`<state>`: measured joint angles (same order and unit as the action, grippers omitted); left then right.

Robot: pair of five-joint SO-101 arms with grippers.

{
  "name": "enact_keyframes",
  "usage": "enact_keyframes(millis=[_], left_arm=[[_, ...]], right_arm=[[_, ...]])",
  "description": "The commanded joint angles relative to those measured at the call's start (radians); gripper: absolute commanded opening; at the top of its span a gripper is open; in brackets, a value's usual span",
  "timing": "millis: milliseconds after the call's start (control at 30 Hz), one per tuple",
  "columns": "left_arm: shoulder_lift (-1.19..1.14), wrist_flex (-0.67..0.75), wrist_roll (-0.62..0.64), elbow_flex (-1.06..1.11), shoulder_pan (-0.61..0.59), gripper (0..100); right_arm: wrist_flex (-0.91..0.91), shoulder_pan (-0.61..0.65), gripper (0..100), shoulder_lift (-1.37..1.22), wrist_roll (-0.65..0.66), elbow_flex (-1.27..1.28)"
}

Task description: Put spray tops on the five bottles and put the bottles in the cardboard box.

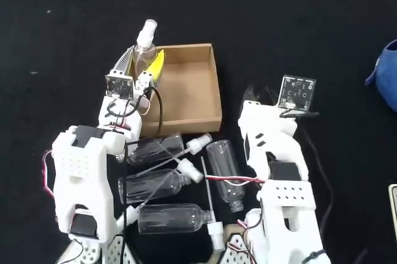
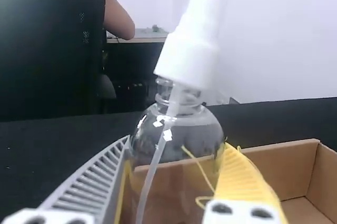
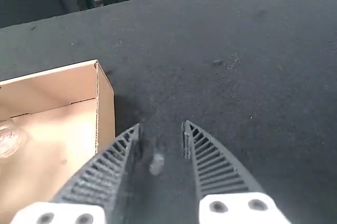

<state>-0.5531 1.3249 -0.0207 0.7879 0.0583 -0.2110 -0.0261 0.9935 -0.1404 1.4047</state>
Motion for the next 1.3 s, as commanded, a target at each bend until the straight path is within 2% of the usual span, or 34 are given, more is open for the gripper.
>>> enact_keyframes(millis=[0, 67, 567, 667, 800, 900, 1100, 1267], left_arm=[[0.008, -0.009, -0.012, -0.03, -0.01, 20], [0.008, -0.009, -0.012, -0.027, -0.01, 24], [0.006, -0.034, -0.012, -0.024, -0.015, 24], [0.017, -0.104, -0.012, -0.039, -0.012, 18], [0.017, -0.107, -0.014, -0.071, -0.013, 3], [0.017, -0.107, -0.014, -0.076, -0.012, 5], [0.017, -0.101, -0.014, -0.076, -0.012, 3], [0.017, 0.069, -0.012, -0.056, -0.013, 3]], right_arm=[[0.038, 0.015, 10.9, -0.001, 0.005, -0.01], [0.038, 0.014, 10.9, -0.001, 0.005, -0.01], [0.038, 0.014, 10.9, -0.001, 0.005, -0.01], [0.038, 0.014, 10.9, -0.001, 0.005, -0.01], [0.038, 0.014, 10.9, -0.001, 0.005, -0.01], [0.038, 0.014, 10.9, -0.001, 0.005, -0.01], [0.038, 0.014, 10.9, -0.001, 0.005, -0.01], [0.038, 0.014, 10.9, -0.001, 0.005, -0.01]])
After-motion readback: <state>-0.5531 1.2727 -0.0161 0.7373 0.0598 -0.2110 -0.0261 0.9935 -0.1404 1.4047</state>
